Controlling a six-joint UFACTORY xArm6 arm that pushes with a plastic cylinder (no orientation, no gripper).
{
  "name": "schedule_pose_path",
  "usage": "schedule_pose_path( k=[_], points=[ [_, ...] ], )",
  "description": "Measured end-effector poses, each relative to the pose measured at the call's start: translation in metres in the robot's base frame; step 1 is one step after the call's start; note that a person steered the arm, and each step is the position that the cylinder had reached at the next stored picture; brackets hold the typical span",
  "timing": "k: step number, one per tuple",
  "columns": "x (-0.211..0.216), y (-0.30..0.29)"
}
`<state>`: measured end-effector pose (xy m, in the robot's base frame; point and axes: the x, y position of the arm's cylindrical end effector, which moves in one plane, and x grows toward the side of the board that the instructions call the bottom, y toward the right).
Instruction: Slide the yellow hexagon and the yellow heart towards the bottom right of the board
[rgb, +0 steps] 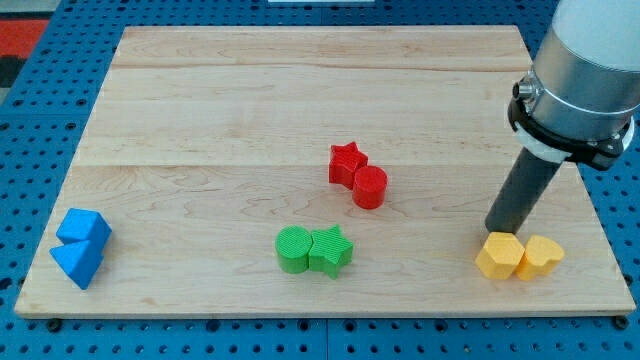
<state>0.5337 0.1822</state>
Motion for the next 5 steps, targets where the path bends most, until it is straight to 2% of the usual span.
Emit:
schedule_pose_path(
  k=[2, 4, 5],
  points=[
    [0.001, -0.060],
    [0.041, -0.052],
    [0.041, -0.043]
  ],
)
